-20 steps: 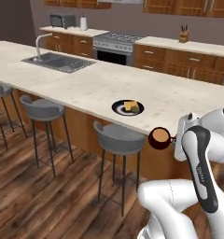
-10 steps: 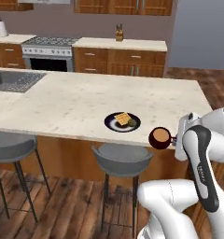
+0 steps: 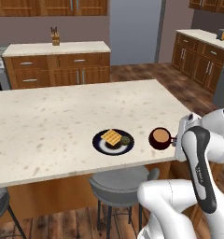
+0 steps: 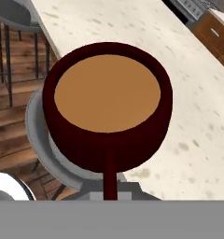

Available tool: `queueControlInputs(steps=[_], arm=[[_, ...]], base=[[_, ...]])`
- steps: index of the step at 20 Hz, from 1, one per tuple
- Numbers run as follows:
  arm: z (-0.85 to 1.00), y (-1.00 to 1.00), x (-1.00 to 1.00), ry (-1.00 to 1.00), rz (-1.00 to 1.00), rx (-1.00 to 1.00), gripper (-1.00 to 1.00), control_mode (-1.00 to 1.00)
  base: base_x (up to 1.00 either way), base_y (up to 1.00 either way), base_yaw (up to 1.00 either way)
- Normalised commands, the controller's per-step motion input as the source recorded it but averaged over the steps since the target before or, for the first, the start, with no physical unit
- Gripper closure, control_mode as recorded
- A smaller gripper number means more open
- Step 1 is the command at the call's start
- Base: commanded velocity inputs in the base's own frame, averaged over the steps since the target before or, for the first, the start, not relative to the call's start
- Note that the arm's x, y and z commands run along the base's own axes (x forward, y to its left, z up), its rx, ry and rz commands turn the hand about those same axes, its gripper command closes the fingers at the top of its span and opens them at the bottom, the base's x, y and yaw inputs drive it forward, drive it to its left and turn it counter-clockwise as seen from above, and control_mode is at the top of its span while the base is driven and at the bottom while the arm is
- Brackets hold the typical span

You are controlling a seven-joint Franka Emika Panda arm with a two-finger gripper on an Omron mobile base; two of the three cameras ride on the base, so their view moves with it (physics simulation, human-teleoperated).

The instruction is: Pick up the brewed coffee from the coffee machine and place it next to the breakfast plate on the dining counter.

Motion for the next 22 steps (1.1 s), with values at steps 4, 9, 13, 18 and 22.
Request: queueControlInputs(steps=[4,9,13,18,22], arm=[[0.00,0.00,0.00,0.00,0.00,0.00,1.00,1.00],[0.00,0.02,0.14,0.00,-0.03,0.00,1.00,-1.00],[-0.06,0.00,0.84,0.02,-0.08,0.00,1.00,-1.00],[-0.23,0.00,0.98,0.09,-0.06,0.00,1.00,-1.00],[-0.34,0.00,0.84,0.18,0.00,0.00,1.00,-1.00]], base=[[0.72,0.21,-0.44],[0.62,0.17,-0.17],[0.00,0.00,0.00],[0.00,0.00,0.00],[0.00,0.00,0.00]])
